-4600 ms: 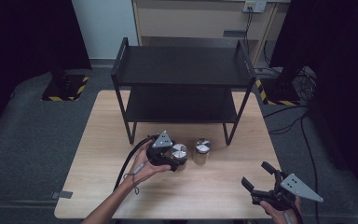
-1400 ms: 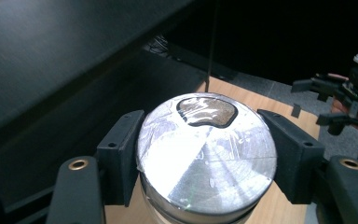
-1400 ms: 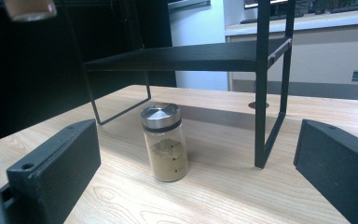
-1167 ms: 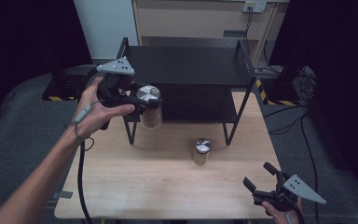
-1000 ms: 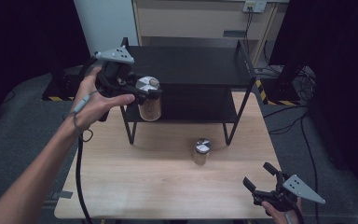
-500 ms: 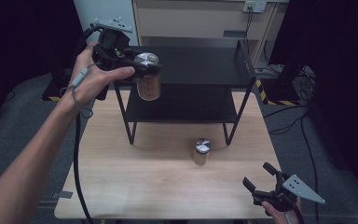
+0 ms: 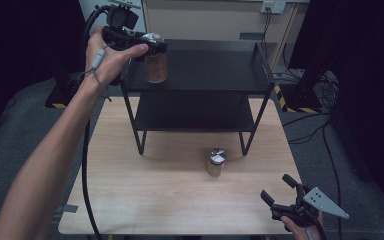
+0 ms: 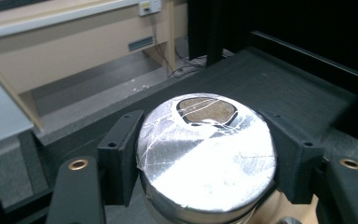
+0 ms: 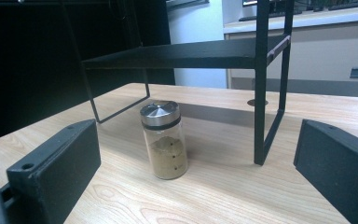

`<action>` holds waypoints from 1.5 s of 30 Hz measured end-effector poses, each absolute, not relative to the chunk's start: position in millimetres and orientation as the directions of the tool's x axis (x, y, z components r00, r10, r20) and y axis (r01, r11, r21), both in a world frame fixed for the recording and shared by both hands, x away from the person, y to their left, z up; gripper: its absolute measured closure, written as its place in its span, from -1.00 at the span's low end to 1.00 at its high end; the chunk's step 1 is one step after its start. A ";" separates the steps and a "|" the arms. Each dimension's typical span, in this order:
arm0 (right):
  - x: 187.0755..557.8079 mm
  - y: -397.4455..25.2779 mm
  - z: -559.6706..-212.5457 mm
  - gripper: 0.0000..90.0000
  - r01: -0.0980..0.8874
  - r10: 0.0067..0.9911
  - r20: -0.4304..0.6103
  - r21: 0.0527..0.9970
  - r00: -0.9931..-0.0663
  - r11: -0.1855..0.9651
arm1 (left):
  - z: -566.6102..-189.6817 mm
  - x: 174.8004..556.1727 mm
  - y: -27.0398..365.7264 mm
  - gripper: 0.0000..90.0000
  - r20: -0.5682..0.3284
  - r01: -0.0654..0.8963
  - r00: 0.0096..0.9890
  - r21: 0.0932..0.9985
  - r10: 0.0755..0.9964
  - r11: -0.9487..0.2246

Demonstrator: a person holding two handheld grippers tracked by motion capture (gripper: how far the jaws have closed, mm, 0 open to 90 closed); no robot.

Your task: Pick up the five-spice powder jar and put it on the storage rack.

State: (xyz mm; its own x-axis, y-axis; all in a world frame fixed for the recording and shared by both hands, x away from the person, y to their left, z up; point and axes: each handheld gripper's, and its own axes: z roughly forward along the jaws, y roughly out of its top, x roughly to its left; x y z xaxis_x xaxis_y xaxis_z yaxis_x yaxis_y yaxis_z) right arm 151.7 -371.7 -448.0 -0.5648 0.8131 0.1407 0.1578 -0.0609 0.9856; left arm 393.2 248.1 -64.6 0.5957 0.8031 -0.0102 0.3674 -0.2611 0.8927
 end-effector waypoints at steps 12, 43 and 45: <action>151.6 -372.3 -448.5 -0.98 0.159 0.815 0.143 0.985 -0.562 -0.064 | -68.9 430.7 235.8 -0.26 0.001 0.398 0.494 0.889 0.870 -0.227; 152.2 -375.2 -449.3 -0.98 0.167 0.815 0.157 0.983 -0.558 -0.075 | -101.5 442.4 241.4 -0.84 -0.051 0.360 0.500 0.920 0.864 -0.153; 152.1 -374.7 -449.0 -0.98 0.166 0.814 0.154 0.983 -0.560 -0.071 | -100.8 439.6 243.6 -0.85 -0.057 0.338 0.504 0.931 0.862 -0.136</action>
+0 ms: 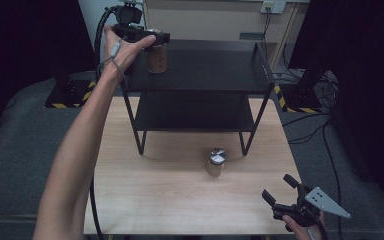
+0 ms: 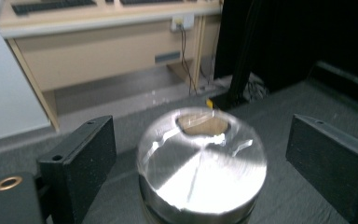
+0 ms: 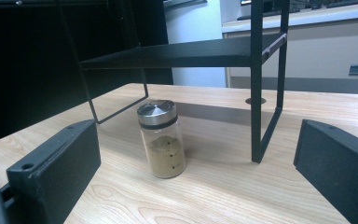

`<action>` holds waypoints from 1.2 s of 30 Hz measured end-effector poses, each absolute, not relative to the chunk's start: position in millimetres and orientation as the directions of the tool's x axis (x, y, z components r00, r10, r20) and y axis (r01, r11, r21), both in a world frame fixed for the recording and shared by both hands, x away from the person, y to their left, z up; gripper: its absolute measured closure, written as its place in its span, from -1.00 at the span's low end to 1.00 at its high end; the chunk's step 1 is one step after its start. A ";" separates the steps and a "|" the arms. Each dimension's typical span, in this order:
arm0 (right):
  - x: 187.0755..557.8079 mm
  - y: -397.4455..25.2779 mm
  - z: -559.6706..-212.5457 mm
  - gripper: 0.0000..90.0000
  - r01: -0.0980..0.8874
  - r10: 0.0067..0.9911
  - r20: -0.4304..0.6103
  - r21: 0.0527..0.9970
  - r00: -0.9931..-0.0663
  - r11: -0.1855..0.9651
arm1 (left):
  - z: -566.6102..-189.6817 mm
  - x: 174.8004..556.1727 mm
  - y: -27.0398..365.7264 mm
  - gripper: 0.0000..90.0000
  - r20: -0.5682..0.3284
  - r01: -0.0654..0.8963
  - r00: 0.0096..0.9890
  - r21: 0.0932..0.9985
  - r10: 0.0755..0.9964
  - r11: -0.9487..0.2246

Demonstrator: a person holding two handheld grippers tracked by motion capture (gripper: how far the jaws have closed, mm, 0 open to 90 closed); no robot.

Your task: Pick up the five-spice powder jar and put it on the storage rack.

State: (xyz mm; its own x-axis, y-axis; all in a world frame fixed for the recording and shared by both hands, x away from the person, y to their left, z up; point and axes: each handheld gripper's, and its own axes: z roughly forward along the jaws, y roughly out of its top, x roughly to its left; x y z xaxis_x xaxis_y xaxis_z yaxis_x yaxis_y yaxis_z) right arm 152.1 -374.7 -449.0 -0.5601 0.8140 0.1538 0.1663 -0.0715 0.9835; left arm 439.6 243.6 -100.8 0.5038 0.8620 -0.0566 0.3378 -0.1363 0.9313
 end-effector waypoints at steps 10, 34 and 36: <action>151.3 -376.5 -449.0 -0.98 0.160 0.815 0.158 0.984 -0.558 -0.081 | -83.6 411.2 253.6 -0.86 -0.042 0.261 0.553 0.957 0.832 -0.125; 151.5 -375.4 -448.6 -0.98 0.160 0.817 0.155 0.984 -0.555 -0.078 | -124.1 347.9 299.2 -0.87 -0.039 0.165 0.762 0.977 0.646 -0.136; 151.6 -375.0 -448.5 -0.98 0.161 0.818 0.154 0.984 -0.554 -0.076 | -129.8 342.8 301.2 -0.87 -0.035 0.150 0.779 0.980 0.627 -0.132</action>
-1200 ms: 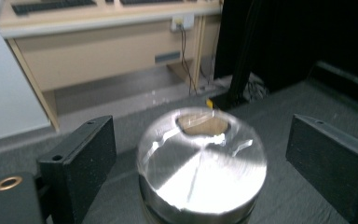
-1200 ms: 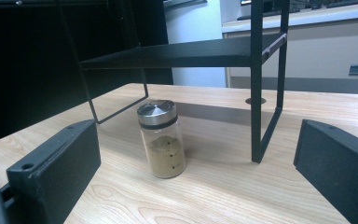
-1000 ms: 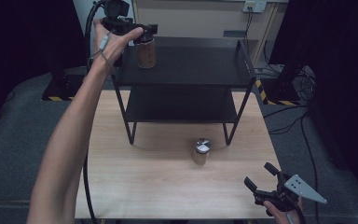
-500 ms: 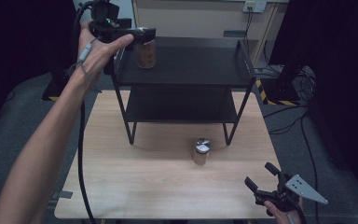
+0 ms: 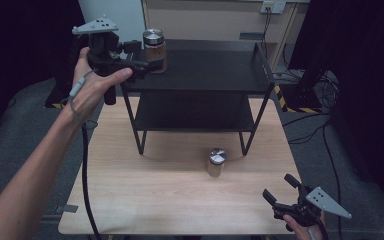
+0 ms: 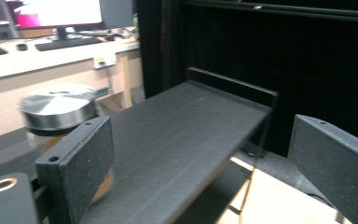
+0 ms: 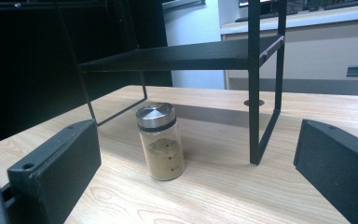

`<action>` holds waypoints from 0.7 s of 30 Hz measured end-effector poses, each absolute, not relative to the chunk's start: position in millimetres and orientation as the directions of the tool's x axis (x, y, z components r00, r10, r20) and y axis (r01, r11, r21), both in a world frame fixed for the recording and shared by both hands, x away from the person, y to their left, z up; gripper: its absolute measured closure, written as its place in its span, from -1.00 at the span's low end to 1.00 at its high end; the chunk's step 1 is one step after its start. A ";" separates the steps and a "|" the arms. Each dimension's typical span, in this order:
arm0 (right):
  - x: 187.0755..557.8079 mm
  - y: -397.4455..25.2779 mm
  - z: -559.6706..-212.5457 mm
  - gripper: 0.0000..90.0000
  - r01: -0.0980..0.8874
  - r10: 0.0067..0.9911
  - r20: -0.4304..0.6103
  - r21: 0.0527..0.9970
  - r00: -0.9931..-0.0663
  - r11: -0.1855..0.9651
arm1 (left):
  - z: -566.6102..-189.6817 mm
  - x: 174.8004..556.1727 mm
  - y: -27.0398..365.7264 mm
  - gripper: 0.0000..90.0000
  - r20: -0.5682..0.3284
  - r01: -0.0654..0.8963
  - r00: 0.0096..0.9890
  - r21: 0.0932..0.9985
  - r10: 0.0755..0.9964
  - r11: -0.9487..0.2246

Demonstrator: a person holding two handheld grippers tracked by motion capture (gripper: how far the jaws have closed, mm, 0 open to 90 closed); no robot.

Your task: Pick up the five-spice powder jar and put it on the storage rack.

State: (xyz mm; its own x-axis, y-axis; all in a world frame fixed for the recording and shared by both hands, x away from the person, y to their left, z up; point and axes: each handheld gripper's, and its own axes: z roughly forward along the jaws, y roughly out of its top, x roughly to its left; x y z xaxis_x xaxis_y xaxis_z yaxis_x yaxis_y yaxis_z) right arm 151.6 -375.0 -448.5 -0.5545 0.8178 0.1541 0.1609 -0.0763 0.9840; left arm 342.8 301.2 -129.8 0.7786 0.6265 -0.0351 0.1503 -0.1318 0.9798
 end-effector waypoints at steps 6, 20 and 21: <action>151.7 -373.9 -448.2 -0.98 0.162 0.816 0.153 0.984 -0.557 -0.074 | -148.7 330.0 307.5 -0.87 -0.015 0.108 0.819 0.986 0.574 -0.129; 151.9 -372.0 -448.2 -0.97 0.166 0.821 0.148 0.984 -0.551 -0.066 | -190.7 305.5 319.4 -0.89 0.006 0.078 0.849 0.987 0.529 -0.138; 151.9 -371.9 -448.2 -0.98 0.166 0.821 0.148 0.984 -0.551 -0.066 | -193.9 305.0 320.6 -0.89 0.002 0.080 0.851 0.988 0.525 -0.133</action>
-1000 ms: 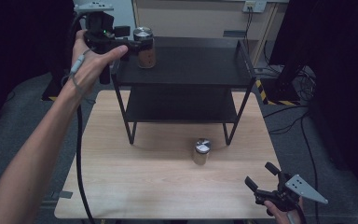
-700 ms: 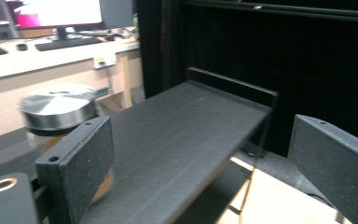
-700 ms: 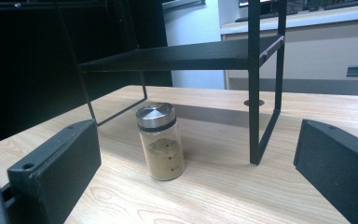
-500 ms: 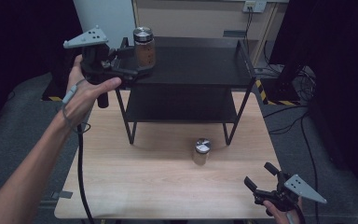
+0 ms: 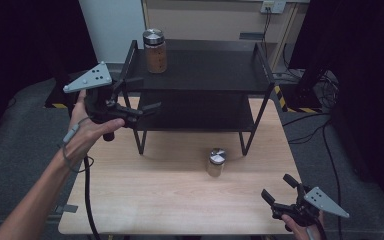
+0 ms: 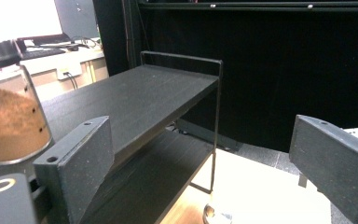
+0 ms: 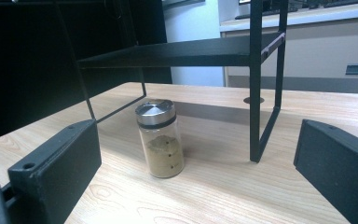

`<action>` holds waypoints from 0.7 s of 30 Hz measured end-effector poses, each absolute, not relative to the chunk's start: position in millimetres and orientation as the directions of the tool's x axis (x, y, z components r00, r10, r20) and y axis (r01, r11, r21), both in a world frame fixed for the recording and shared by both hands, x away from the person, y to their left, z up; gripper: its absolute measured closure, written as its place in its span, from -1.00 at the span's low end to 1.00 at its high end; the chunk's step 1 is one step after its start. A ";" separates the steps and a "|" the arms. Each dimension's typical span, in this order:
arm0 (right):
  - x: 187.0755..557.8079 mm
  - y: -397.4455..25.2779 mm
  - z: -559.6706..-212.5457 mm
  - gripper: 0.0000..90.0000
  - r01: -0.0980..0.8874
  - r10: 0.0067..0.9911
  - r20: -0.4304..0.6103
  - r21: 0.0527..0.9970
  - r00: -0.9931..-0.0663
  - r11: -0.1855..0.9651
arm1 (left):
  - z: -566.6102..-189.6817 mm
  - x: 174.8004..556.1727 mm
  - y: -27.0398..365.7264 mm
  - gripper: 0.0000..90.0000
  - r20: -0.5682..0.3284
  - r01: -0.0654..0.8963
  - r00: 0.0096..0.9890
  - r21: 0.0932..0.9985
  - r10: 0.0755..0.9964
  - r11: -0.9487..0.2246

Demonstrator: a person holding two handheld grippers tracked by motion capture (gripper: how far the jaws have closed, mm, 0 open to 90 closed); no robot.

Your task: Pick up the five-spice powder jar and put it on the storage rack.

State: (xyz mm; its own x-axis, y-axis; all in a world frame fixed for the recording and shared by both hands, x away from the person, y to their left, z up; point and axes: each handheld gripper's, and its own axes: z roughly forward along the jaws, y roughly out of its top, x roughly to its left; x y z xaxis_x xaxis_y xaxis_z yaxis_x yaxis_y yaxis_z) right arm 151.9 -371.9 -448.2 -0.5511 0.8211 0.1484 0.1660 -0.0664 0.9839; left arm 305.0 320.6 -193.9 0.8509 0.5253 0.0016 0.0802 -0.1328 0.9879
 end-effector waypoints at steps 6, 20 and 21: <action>151.9 -371.9 -448.1 -0.97 0.166 0.822 0.147 0.984 -0.551 -0.065 | -213.0 300.9 325.1 -0.89 -0.008 0.084 0.852 0.989 0.524 -0.122; 151.6 -371.8 -448.0 -0.97 0.165 0.822 0.146 0.984 -0.551 -0.064 | -267.0 286.4 332.8 -0.89 -0.041 0.120 0.823 0.987 0.567 -0.103; 151.5 -371.9 -448.0 -0.97 0.165 0.822 0.145 0.984 -0.551 -0.063 | -271.1 285.6 333.1 -0.89 -0.048 0.125 0.821 0.987 0.569 -0.097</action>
State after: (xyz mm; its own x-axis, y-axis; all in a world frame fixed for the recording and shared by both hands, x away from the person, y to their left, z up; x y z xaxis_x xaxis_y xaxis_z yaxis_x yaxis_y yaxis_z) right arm 151.5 -371.9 -448.0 -0.5510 0.8219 0.1448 0.1647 -0.0630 0.9843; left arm 285.6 333.1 -271.1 0.8209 0.5690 -0.0478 0.1248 -0.0971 0.9874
